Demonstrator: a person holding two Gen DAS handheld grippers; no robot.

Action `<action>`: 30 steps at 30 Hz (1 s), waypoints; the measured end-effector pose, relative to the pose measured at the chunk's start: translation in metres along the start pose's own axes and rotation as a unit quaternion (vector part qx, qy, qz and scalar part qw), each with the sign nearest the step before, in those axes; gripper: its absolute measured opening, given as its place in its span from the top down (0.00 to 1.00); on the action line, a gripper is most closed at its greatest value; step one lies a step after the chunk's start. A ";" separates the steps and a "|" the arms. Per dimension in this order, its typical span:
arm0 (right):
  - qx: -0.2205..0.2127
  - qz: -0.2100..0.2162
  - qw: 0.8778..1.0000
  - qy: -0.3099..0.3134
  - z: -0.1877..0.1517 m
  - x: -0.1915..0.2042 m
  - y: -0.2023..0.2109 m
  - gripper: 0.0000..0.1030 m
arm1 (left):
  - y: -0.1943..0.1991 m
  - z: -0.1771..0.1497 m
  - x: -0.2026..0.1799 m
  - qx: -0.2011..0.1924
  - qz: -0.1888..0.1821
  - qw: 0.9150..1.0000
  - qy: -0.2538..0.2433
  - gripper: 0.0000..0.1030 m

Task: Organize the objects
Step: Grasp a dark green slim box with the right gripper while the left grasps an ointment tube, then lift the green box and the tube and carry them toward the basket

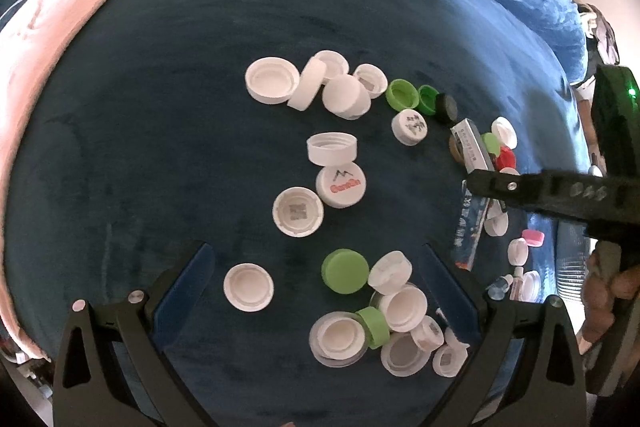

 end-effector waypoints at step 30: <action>-0.006 -0.065 0.997 0.028 -0.002 0.005 -0.009 0.74 | -0.021 -0.015 -0.052 0.019 -0.039 0.995 -0.087 0.02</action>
Point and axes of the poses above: each gripper's, at about its wrist camera, not at the fingertips, and y roughly against the way its jaws point, x to its left, z to its top, the point moved 1 cm from there along -y, roughly the way its jaws point, and after that the axes turned 2 degrees about -x, right-handed, at the moved point
